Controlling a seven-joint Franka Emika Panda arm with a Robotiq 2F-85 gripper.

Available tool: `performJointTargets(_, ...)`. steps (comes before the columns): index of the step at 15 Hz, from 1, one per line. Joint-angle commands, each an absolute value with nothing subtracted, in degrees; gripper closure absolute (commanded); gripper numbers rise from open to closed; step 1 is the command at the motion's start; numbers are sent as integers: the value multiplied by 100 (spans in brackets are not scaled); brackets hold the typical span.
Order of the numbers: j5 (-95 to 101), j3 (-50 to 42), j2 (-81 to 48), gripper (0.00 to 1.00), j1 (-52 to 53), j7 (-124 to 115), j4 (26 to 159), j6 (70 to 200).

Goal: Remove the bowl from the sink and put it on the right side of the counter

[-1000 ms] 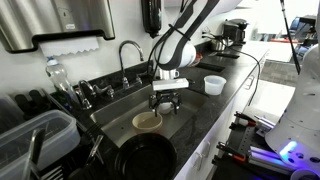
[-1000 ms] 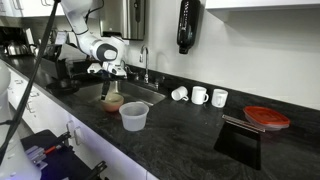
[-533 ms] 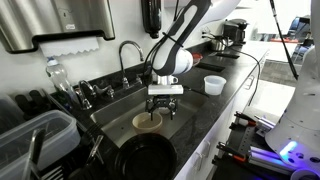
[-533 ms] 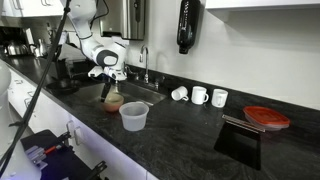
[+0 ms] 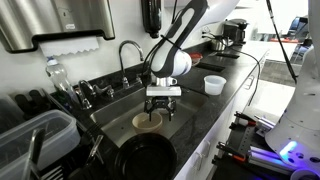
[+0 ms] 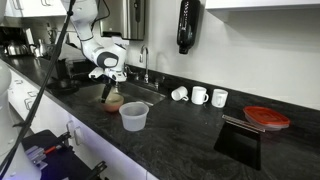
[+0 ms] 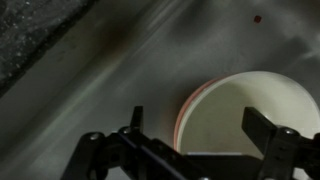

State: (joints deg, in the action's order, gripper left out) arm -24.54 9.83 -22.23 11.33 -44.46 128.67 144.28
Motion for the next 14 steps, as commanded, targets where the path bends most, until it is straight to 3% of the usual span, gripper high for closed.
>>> performJointTargets(1,-2499,941,-2231,0,1174,-4438,12836,14400)
performJointTargets(12,-2489,908,-2472,0,1215,-4501,12618,14473)
performJointTargets(13,-2456,894,-2482,5,1230,-4508,12595,14485)
performJointTargets(14,-2451,890,-2504,17,1234,-4511,12561,14475)
